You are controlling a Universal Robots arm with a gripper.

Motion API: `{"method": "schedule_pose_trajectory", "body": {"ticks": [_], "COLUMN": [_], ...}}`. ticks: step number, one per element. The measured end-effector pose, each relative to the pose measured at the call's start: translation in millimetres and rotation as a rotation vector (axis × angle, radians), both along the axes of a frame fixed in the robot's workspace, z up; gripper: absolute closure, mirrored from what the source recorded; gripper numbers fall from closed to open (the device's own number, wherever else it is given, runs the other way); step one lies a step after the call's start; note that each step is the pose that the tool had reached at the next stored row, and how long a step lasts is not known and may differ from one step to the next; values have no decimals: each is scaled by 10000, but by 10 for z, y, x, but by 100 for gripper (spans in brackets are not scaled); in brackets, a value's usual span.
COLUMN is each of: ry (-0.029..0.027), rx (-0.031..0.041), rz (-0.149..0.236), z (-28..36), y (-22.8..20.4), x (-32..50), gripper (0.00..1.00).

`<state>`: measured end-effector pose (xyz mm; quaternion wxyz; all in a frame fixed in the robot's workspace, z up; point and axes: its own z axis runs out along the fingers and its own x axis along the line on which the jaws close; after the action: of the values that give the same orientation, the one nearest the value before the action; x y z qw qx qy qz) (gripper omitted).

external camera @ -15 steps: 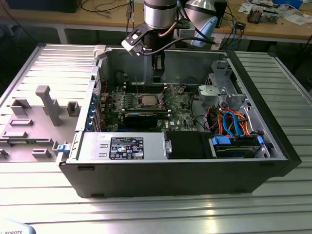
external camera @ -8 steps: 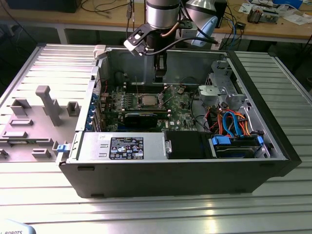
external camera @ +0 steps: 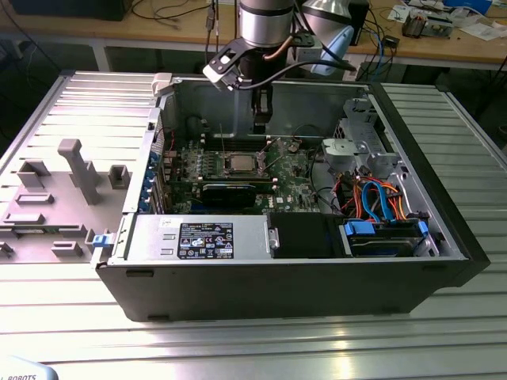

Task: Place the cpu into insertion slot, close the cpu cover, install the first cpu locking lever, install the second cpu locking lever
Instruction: 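Close the cpu cover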

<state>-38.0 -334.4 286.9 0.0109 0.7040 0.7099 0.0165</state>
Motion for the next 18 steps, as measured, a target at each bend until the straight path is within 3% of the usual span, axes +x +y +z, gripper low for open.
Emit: {"method": "schedule_pose_trajectory", "body": {"ticks": [18], "ry": [0], "rx": [1], "rz": [0], "z": [0], "y": [0], "x": [104], "gripper": [88]}}
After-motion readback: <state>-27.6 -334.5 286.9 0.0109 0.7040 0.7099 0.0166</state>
